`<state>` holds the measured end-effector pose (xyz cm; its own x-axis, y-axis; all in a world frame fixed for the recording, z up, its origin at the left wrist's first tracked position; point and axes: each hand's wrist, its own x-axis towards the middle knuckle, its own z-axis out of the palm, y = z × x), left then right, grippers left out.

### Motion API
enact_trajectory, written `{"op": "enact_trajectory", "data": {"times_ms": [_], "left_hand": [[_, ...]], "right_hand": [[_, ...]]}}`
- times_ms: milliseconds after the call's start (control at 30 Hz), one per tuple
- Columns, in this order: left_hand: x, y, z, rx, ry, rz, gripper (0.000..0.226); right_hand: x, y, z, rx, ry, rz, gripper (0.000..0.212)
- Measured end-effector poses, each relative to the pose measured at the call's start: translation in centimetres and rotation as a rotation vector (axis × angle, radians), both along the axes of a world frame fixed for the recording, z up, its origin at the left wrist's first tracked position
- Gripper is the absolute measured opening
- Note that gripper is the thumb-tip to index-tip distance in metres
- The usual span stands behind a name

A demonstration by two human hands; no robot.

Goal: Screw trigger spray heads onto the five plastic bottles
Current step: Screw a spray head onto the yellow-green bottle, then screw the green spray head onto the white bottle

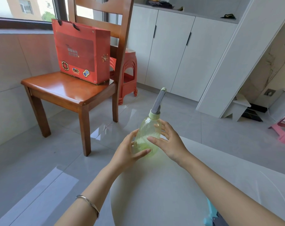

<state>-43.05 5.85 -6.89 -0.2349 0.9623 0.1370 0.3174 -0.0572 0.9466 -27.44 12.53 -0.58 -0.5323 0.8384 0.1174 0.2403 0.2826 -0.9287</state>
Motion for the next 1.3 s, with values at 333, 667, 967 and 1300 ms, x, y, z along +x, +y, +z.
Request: {"op": "enact_trajectory", "data": {"times_ms": [333,667,967,1300], "left_hand": [[0.3,-0.1,0.1,0.028,0.031,0.047,0.077],[-0.2,-2.3,1.0,-0.081,0.122,0.07,0.099],[3.8,-8.3,4.7,-0.084,0.213,0.047,0.098],[18.9,-8.7,7.7,0.001,0.22,-0.177,0.084]], "right_hand": [[0.3,0.3,-0.1,-0.022,-0.017,0.037,0.056],[2.5,-1.2,1.2,-0.014,0.011,-0.019,0.075],[11.5,-6.0,5.5,0.008,0.033,-0.079,0.075],[29.3,-12.8,7.9,0.13,-0.104,-0.248,0.061]]}}
